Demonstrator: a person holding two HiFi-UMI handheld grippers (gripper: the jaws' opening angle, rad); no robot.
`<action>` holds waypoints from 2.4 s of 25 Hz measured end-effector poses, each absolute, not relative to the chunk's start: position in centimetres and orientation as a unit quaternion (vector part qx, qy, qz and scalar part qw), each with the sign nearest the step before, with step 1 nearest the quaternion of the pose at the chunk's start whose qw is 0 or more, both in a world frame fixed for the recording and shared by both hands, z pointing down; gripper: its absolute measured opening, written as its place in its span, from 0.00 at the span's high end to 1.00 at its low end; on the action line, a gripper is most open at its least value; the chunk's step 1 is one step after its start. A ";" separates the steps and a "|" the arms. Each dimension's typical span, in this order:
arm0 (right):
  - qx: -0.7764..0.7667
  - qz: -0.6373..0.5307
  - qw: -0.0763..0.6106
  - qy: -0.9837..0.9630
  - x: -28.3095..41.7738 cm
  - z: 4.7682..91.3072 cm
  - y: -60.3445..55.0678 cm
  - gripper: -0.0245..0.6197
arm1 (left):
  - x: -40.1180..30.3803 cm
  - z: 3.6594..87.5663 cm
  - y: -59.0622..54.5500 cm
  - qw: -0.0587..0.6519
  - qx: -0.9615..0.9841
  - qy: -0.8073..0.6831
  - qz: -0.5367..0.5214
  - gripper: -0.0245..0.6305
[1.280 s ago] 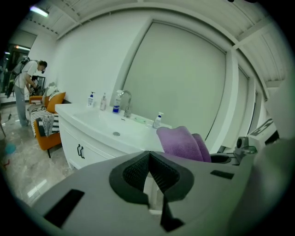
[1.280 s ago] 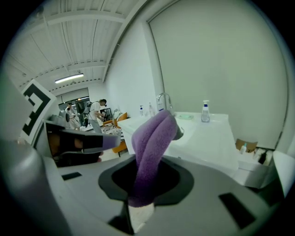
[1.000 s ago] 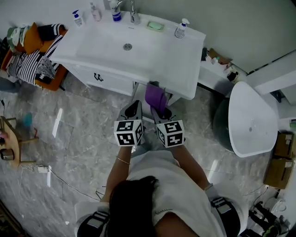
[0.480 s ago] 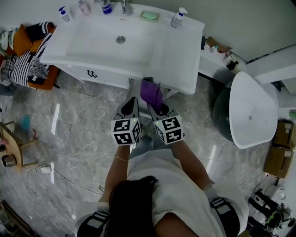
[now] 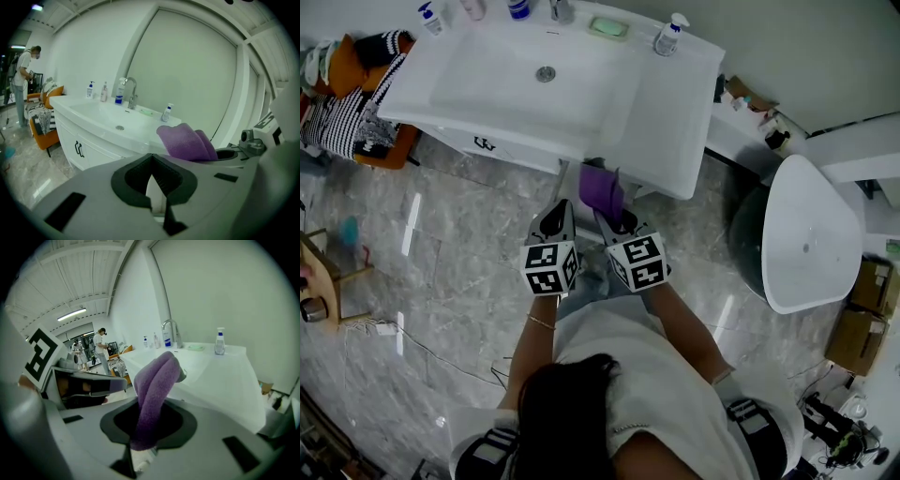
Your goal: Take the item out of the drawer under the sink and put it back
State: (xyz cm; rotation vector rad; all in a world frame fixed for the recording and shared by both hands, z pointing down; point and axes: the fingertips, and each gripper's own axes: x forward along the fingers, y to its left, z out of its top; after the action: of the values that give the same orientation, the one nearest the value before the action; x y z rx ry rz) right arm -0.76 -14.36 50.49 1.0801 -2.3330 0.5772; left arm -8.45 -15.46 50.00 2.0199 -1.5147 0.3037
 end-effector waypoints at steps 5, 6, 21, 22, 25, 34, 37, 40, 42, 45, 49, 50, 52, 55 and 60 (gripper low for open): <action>0.375 0.223 0.264 -0.860 -1.1 52.1 -14.7 0.83 | -8.9 51.1 -15.9 0.305 0.744 -0.584 0.112 0.96; 0.372 0.225 0.266 -0.860 -1.2 52.4 -14.7 0.83 | -8.9 51.3 -16.0 0.308 0.742 -0.585 0.110 0.96; 0.341 0.262 0.305 -0.850 -2.4 58.0 -16.2 0.83 | -8.6 55.2 -17.8 0.338 0.725 -0.586 0.130 0.96; 0.341 0.264 0.307 -0.848 -2.4 58.5 -16.1 0.83 | -8.6 55.5 -17.8 0.338 0.725 -0.586 0.131 0.96; 0.341 0.274 0.313 -0.843 -2.4 59.9 -15.9 0.83 | -9.0 56.7 -17.7 0.345 0.718 -0.590 0.136 0.96; 0.349 0.293 0.320 -0.830 -1.9 63.4 -16.0 0.83 | -8.9 59.6 -17.3 0.362 0.711 -0.586 0.140 0.96; 0.352 0.297 0.323 -0.827 -1.5 64.5 -16.2 0.83 | -8.6 61.1 -17.3 0.372 0.706 -0.587 0.138 0.96; 0.345 0.305 0.321 -0.828 -1.6 65.9 -16.6 0.83 | -8.5 62.3 -17.8 0.372 0.702 -0.590 0.140 0.96; 0.342 0.307 0.325 -0.826 -1.3 66.8 -16.8 0.83 | -8.2 62.9 -18.2 0.365 0.704 -0.590 0.148 0.96; 0.338 0.309 0.331 -0.825 -1.4 68.1 -17.3 0.83 | -8.1 64.0 -18.7 0.359 0.708 -0.588 0.156 0.96; 0.335 0.313 0.341 -0.821 -1.4 70.1 -17.7 0.83 | -8.0 65.4 -19.3 0.367 0.705 -0.589 0.146 0.96; 0.337 0.318 0.339 -0.819 -1.4 70.5 -17.8 0.83 | -8.0 65.8 -19.5 0.366 0.705 -0.589 0.148 0.96; 0.338 0.322 0.338 -0.817 -1.5 71.3 -17.9 0.83 | -8.2 66.9 -19.8 0.364 0.703 -0.589 0.162 0.96; 0.337 0.321 0.345 -0.815 -1.5 72.4 -17.8 0.83 | -8.2 68.6 -19.8 0.371 0.701 -0.583 0.176 0.96; 0.342 0.328 0.346 -0.810 -1.9 74.3 -18.5 0.83 | -8.4 70.6 -20.7 0.380 0.702 -0.575 0.177 0.96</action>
State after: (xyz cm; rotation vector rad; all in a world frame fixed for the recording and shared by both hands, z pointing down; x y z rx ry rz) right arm -1.93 -18.50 74.31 0.8873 -2.1018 0.8517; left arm -8.42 -20.68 70.57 1.7934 -1.4682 0.4519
